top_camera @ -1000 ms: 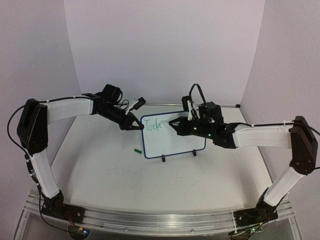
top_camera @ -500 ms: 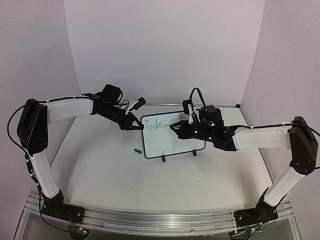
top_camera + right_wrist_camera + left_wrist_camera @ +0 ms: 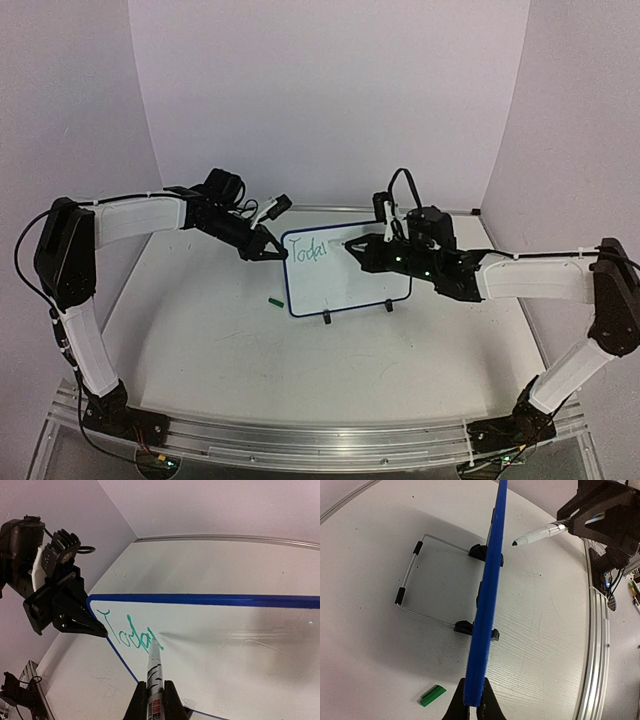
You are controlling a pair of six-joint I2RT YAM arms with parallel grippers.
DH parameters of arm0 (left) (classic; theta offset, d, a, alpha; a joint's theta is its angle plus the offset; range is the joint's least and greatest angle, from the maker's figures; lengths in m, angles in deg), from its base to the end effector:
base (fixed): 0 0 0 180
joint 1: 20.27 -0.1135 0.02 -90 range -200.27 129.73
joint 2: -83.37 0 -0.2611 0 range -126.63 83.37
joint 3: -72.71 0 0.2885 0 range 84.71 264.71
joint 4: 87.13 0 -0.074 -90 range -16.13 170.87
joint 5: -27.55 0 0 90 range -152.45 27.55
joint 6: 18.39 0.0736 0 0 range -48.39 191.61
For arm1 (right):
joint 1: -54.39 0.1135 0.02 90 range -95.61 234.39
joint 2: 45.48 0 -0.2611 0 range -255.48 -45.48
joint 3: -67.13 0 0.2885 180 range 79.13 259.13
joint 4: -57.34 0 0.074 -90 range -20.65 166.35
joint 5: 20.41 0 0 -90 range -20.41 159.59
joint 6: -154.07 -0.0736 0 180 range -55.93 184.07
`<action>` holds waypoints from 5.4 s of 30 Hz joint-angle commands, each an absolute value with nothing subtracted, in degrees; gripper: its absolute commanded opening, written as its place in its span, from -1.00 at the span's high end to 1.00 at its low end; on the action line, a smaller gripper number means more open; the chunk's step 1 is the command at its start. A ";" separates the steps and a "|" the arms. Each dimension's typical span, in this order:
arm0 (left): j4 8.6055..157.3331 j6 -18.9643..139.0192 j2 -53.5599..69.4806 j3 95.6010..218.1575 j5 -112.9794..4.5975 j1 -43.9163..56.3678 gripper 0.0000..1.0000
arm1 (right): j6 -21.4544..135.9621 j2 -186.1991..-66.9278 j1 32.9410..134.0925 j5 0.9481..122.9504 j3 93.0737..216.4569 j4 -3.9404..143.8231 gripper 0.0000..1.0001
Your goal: Write a sentence on the whiteboard
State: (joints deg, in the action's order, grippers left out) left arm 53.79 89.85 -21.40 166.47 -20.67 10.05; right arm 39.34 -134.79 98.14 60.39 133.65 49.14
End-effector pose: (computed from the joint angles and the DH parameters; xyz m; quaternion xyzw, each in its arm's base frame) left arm 0.3658 -0.2707 0.2120 0.4720 0.7505 -0.3669 0.2818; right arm 0.2987 0.3022 0.2259 -0.1787 0.7697 0.3955 0.4683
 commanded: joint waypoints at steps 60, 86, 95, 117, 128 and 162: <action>51.78 91.93 -20.08 167.76 -23.60 10.66 1.00 | 40.72 -133.30 97.38 64.33 136.32 50.51 1.00; 51.62 92.03 -20.19 167.77 -23.87 10.84 1.00 | 39.66 -133.11 97.19 67.48 134.58 50.97 1.00; 51.65 92.14 -20.26 167.77 -23.91 10.91 1.00 | 39.60 -133.50 97.20 66.83 134.46 51.14 1.00; 51.67 92.09 -20.43 167.77 -24.12 10.93 1.00 | 38.59 -129.44 96.61 65.79 129.92 48.60 1.00; 51.55 92.10 -20.43 167.77 -24.21 10.93 1.00 | 38.75 -130.90 95.52 64.24 130.79 48.10 1.00; 51.57 92.20 -20.52 167.77 -24.13 11.03 1.00 | 38.66 -132.98 95.22 64.49 130.57 50.22 1.00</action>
